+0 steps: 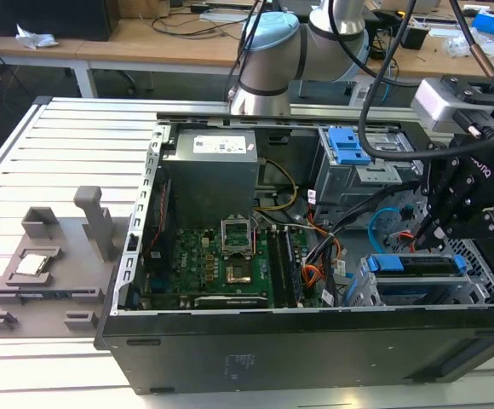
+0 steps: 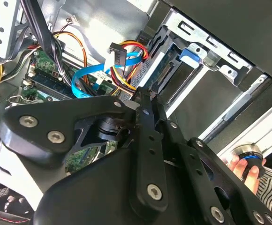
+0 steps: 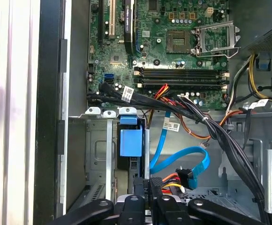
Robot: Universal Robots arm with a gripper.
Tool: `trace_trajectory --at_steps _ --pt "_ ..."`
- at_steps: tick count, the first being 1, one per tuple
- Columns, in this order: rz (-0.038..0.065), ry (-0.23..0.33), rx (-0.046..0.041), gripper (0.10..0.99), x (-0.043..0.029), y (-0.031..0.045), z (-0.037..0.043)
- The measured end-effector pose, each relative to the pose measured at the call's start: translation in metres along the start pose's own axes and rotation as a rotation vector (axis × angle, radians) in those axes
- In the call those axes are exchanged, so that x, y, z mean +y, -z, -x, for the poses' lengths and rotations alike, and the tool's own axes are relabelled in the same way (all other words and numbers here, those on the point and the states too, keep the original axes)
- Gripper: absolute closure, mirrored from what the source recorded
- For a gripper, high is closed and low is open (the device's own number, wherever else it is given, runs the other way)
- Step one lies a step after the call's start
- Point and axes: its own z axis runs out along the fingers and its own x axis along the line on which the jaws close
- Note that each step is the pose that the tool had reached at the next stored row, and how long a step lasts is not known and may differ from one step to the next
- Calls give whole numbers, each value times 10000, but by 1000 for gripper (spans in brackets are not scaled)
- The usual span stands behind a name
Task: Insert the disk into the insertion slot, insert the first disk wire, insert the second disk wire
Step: 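Insert the first disk wire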
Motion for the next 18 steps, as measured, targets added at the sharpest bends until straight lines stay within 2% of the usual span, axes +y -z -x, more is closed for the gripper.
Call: trace_trajectory --at_steps 5,8,12,18 --pt "0 0 2 922 0 0 -2" --pt "0 1 2 922 -1 -2 -48" --pt "13 1 0 922 -82 -36 -69" --pt "21 -1 -8 922 -120 -86 -73"
